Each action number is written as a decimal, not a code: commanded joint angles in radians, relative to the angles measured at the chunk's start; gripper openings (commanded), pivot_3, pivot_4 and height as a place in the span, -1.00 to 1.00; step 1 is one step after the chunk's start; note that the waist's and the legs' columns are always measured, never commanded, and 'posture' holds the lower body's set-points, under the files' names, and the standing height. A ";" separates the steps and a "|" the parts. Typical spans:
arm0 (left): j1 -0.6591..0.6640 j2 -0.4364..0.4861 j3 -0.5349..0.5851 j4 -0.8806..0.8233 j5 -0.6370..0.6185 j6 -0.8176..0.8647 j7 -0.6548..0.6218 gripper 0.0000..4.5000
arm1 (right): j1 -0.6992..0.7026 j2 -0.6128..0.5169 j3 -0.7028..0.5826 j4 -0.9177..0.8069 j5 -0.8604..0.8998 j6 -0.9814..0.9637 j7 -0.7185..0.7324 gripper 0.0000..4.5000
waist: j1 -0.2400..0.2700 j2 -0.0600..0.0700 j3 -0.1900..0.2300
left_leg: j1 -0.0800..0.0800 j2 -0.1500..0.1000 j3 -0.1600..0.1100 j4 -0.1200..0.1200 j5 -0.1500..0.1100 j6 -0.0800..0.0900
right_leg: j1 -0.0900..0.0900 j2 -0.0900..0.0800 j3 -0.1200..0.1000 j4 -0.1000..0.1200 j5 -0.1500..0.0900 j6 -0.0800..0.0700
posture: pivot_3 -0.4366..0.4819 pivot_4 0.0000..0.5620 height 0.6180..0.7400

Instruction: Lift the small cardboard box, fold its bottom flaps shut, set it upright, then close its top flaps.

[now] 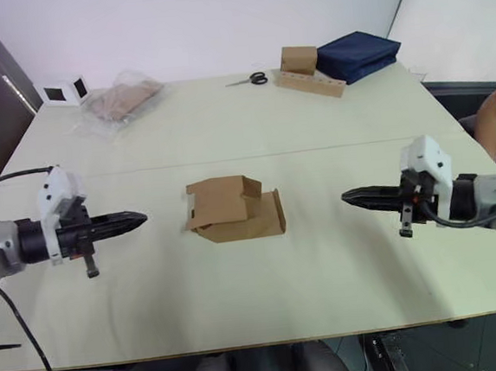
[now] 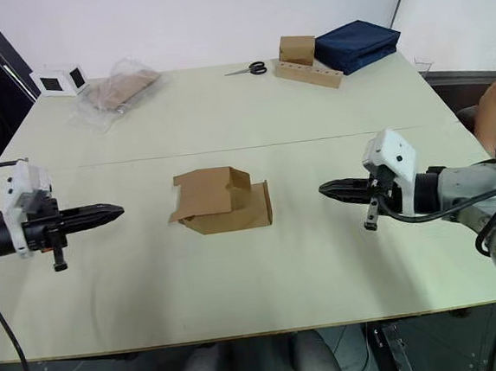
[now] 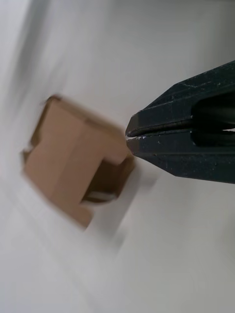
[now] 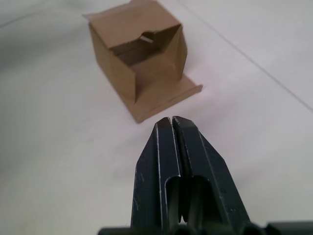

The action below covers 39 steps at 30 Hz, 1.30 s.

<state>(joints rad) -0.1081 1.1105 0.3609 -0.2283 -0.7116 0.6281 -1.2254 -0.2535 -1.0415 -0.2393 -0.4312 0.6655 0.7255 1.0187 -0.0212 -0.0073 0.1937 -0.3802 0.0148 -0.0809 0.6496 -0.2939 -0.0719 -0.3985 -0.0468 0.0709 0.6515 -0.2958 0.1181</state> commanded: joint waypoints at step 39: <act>-0.140 -0.070 -0.065 0.057 -0.104 0.255 0.092 -0.31 | -0.077 0.097 0.069 -0.099 0.065 0.029 -0.125 -1.00 | 0.002 0.000 0.000 | -0.008 0.001 -0.001 0.006 0.000 0.000 | -0.007 0.001 -0.001 0.006 0.000 0.000 | -0.05 -0.47 1.00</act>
<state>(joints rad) -0.2078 1.0596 0.3306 -0.2261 -0.8005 0.8627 -1.1293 -0.3217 -0.9581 -0.1677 -0.5090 0.7260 0.7599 0.9076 -0.0188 -0.0072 0.1937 -0.3878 0.0151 -0.0817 0.6567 -0.2938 -0.0722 -0.4052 -0.0462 0.0699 0.6585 -0.2956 0.1178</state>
